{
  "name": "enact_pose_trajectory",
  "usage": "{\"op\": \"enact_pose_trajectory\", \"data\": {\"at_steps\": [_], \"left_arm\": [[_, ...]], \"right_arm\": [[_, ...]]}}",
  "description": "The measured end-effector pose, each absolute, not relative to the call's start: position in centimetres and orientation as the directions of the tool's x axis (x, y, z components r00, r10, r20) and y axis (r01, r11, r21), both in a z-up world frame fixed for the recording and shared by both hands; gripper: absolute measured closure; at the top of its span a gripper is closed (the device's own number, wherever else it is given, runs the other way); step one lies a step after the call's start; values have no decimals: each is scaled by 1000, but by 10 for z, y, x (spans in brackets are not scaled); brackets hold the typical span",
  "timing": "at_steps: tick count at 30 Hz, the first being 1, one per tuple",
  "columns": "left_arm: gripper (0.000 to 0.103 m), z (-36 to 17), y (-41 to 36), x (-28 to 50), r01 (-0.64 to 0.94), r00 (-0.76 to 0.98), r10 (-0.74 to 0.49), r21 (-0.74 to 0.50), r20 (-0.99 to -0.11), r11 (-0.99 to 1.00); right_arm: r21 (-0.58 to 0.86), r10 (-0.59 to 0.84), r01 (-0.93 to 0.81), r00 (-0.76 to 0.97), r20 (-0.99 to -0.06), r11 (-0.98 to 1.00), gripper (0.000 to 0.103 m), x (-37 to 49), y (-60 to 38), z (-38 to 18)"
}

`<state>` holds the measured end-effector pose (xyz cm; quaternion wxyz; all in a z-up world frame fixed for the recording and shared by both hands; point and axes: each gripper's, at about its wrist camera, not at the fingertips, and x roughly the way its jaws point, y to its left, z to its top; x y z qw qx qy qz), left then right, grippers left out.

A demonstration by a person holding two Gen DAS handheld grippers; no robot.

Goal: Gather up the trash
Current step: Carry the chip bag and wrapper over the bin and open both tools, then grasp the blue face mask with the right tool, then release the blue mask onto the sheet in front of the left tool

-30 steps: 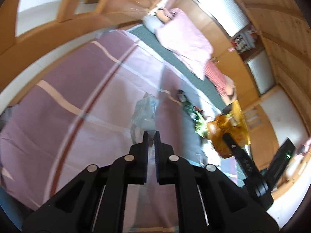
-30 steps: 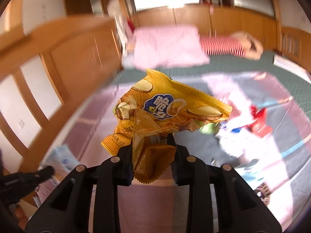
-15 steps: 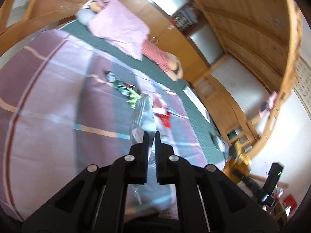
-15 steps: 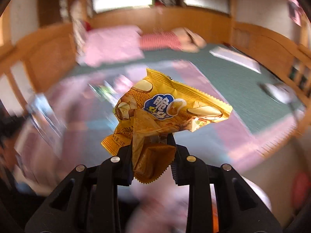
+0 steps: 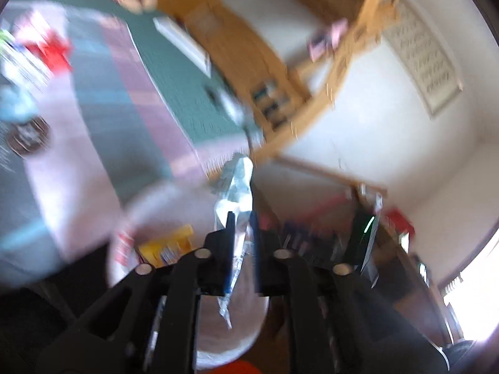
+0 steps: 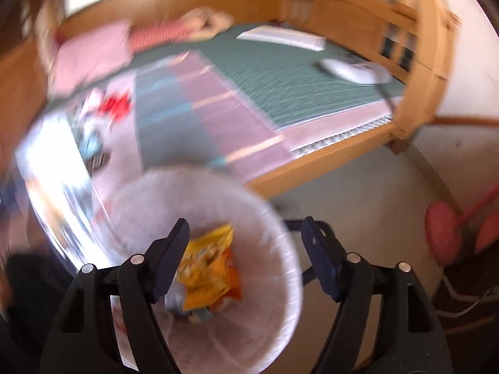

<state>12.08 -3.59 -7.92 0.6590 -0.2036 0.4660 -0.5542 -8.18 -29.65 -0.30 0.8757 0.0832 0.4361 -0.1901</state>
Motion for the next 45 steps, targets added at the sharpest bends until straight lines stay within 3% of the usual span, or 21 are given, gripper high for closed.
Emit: {"op": "enact_pose_trajectory", "data": {"at_steps": [2,4,6,9,12,16,19,24,25,26,27,29,34,35,37,38,39,42,45], "left_arm": [[33,-92,-50,121,536,-39,-881,-754,-471,379],[30,-92,-45,131,552,25,-855,-706,-518,444],[20,-83,-27,147,554,121,-823,-650,-554,520],[11,-60,34,191,474,404,-672,-487,-621,734],[8,-46,98,223,273,648,-388,-276,-655,922],[6,-59,171,258,49,703,-137,-145,-698,988],[6,-75,218,265,-63,664,-91,-177,-742,982],[6,-76,276,265,-195,634,-111,-297,-765,935],[6,-75,284,260,-217,631,-105,-304,-769,928],[6,-77,286,260,-236,627,-98,-309,-773,922],[6,-78,296,259,-266,620,-90,-317,-780,910],[6,-84,311,259,-327,607,-77,-337,-791,883],[6,-92,353,244,-472,597,-95,-444,-797,761],[6,-94,356,243,-481,600,-93,-451,-794,752],[6,-92,362,240,-496,608,-77,-453,-790,741],[6,-91,363,239,-498,610,-74,-454,-789,739],[6,-91,364,238,-501,609,-73,-454,-790,737],[6,-95,369,237,-515,597,-76,-454,-799,727],[6,-99,370,237,-508,584,-89,-449,-807,735]], "right_arm": [[-5,-281,438,569,-773,899,30,-85,-307,6],[2,-288,441,590,-754,898,28,-78,-307,14],[8,-274,417,611,-742,909,27,-68,-301,19],[42,-199,340,641,-741,940,25,-25,-274,24],[110,-57,214,650,-758,971,22,42,-228,18],[249,121,132,605,-787,959,21,141,-159,-13],[336,190,180,547,-815,925,21,219,-122,-59],[289,141,289,442,-886,913,21,297,-88,-131],[266,125,298,419,-899,917,29,305,-83,-143],[242,105,308,403,-909,920,55,309,-79,-152],[241,110,309,386,-916,920,70,312,-74,-158],[304,177,300,385,-906,904,80,309,-60,-160],[500,469,35,294,-832,865,81,297,32,-142],[536,526,-32,252,-812,843,79,296,54,-139],[555,580,-174,167,-798,814,63,290,99,-131],[531,567,-219,162,-807,818,46,286,112,-126],[490,541,-257,190,-819,833,37,284,119,-119],[306,404,-292,377,-834,906,30,293,103,-92],[116,208,-208,504,-838,971,22,326,60,-85]]}}
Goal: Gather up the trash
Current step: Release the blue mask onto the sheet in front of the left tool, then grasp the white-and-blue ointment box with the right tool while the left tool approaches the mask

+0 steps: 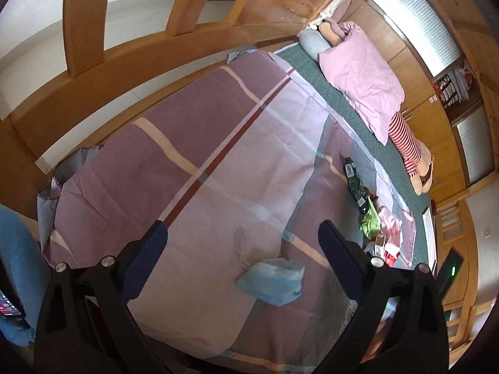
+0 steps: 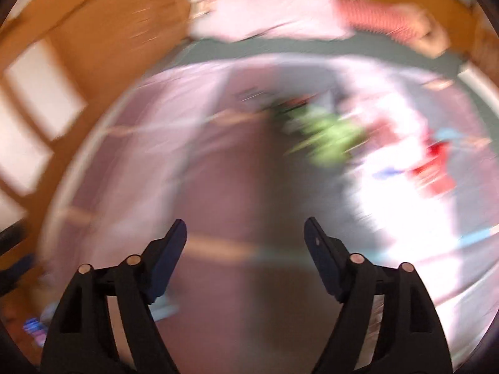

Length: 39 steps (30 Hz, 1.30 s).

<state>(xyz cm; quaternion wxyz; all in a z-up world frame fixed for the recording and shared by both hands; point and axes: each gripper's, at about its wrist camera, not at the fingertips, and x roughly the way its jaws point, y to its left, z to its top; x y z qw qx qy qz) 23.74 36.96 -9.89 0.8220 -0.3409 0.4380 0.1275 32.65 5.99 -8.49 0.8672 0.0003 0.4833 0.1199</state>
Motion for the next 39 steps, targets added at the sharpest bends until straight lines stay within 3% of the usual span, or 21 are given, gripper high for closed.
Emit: {"op": "enact_pose_trajectory", "data": {"at_steps": [2,6,13,17,20,23,26,28,30,34,36,39], "left_arm": [[6,-100,369,237,-499,574,-87,-432,-814,751],[6,-106,374,238,-523,556,-69,-414,-828,745],[6,-112,377,244,-536,543,-77,-416,-836,735],[6,-114,371,247,-528,536,-84,-412,-840,743],[6,-117,369,248,-529,528,-86,-407,-845,744],[6,-119,371,248,-543,521,-79,-402,-850,738],[6,-120,371,249,-547,517,-85,-405,-852,733],[6,-119,369,249,-541,515,-88,-403,-853,738],[6,-117,368,248,-529,519,-94,-406,-849,745],[6,-121,362,252,-482,519,-102,-389,-849,785],[6,-134,356,259,-479,443,-109,-338,-890,810],[6,-143,344,265,-421,425,-249,-434,-870,796]], "right_arm": [[35,104,-140,522,-846,990,17,353,25,-93],[7,13,-15,478,-878,1000,16,394,-38,-120],[122,160,-118,402,-901,985,19,401,-33,-146],[314,342,-145,255,-905,938,43,386,-24,-151],[465,483,-173,84,-871,868,43,359,-8,-158],[405,458,-271,175,-872,873,37,335,7,-138],[373,407,-172,258,-876,912,35,331,1,-140],[356,359,-61,278,-891,932,46,334,-7,-153],[410,388,19,281,-878,912,68,332,-13,-162],[489,439,80,335,-834,869,81,310,-8,-156],[549,505,66,314,-804,833,82,294,6,-147],[521,510,-6,217,-832,853,82,286,41,-146]]}}
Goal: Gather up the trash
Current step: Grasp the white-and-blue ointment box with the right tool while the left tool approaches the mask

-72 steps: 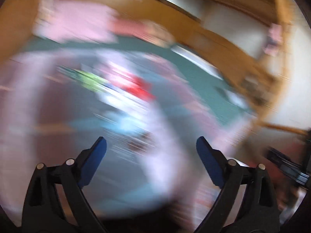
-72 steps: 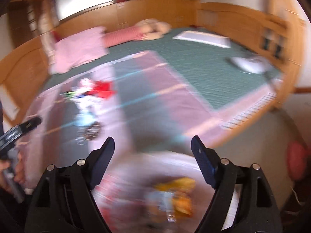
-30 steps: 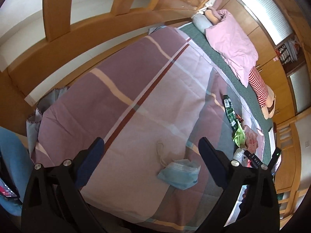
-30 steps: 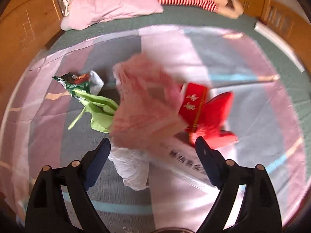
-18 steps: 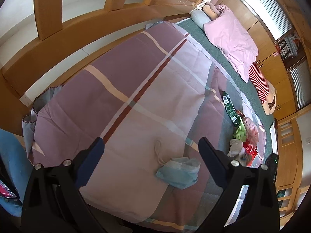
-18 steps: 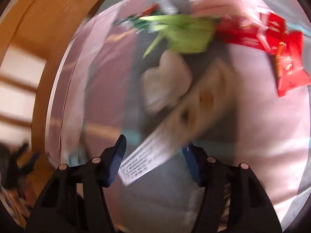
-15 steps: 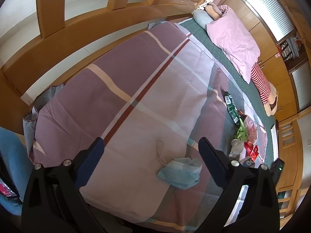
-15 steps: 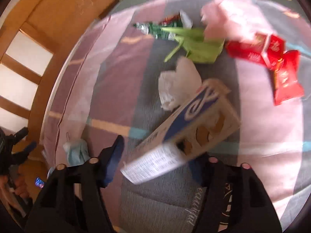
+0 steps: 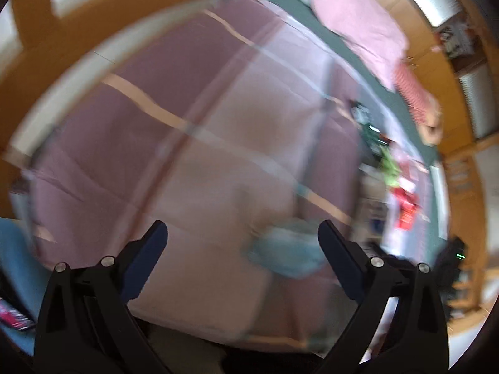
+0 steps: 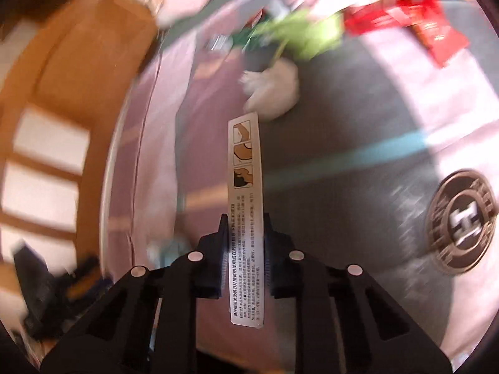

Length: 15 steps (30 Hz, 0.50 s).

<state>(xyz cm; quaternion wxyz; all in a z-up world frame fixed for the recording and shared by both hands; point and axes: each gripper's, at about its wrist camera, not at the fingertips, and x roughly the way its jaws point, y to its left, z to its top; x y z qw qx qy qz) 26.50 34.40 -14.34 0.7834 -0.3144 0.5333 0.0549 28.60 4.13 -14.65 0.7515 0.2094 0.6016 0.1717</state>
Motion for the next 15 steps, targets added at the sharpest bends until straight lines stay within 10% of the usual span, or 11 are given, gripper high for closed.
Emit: {"op": "enact_pose_trajectory", "data": {"at_steps": [8,15], "left_arm": [[6,-152,330,266,-416,390,-236,-399,-890,817],[6,-155,328,265,-395,415,-228,-400,-881,827]], "right_arm": [[202,167,83,317,-934,976,27,277,47,-146],[109,120,-59,234,-965,992,40,279,74,-170]]}}
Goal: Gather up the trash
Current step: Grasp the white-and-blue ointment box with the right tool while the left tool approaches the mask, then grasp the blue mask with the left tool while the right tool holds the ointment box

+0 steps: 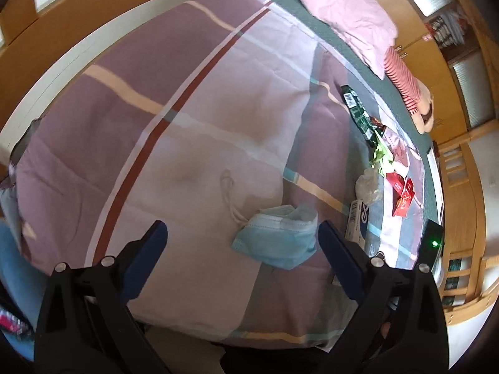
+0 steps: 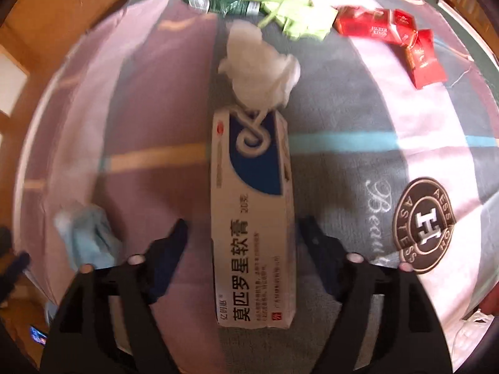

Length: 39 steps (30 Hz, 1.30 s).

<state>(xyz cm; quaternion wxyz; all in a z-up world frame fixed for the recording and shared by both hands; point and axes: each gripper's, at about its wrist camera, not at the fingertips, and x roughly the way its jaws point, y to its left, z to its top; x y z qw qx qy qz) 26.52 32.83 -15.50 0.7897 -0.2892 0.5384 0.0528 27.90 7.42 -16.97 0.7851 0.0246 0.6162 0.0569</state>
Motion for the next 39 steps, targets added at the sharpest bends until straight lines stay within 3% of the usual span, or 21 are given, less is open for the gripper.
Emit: {"op": "enact_pose_trajectory", "data": {"at_steps": [1,8,15,21,22,24,25,29,30,33,39], "left_arm": [[6,-162,326,267,-420,361,-212,-362,-908,832],[6,-164,310,268,-368,362,-270,-403,-892,838],[6,-179,283,275,-314,341,-262,-372,-903,874],[8,-204,251,282,-234,322,-152,-234,-934,944],[10,-204,248,282,-221,334,-130,-211,-934,952],[31,-202,246,280,-204,373,-67,-152,-925,967],[34,-202,247,279,-202,384,-52,-139,-922,969],[69,-196,259,276,-230,414,-69,-177,-908,957],[73,-194,263,275,-237,417,-85,-199,-905,951],[78,-190,270,272,-251,433,-101,-227,-896,941],[80,-159,279,264,-263,523,-78,-248,-849,932]], "right_arm": [[87,100,-62,259,-961,994,64,278,76,-165],[256,205,108,349,-914,961,63,264,44,-144],[340,188,302,438,-879,891,63,245,9,-130],[316,157,313,443,-883,896,63,246,1,-131],[310,152,307,446,-882,900,63,248,2,-131],[297,141,291,457,-878,909,63,251,5,-129],[295,140,284,461,-876,912,63,250,4,-127],[285,138,253,475,-869,924,63,247,7,-122],[284,138,248,477,-868,926,63,247,8,-121],[279,137,239,481,-866,930,63,247,11,-120],[273,141,221,475,-868,936,63,247,17,-120]]}}
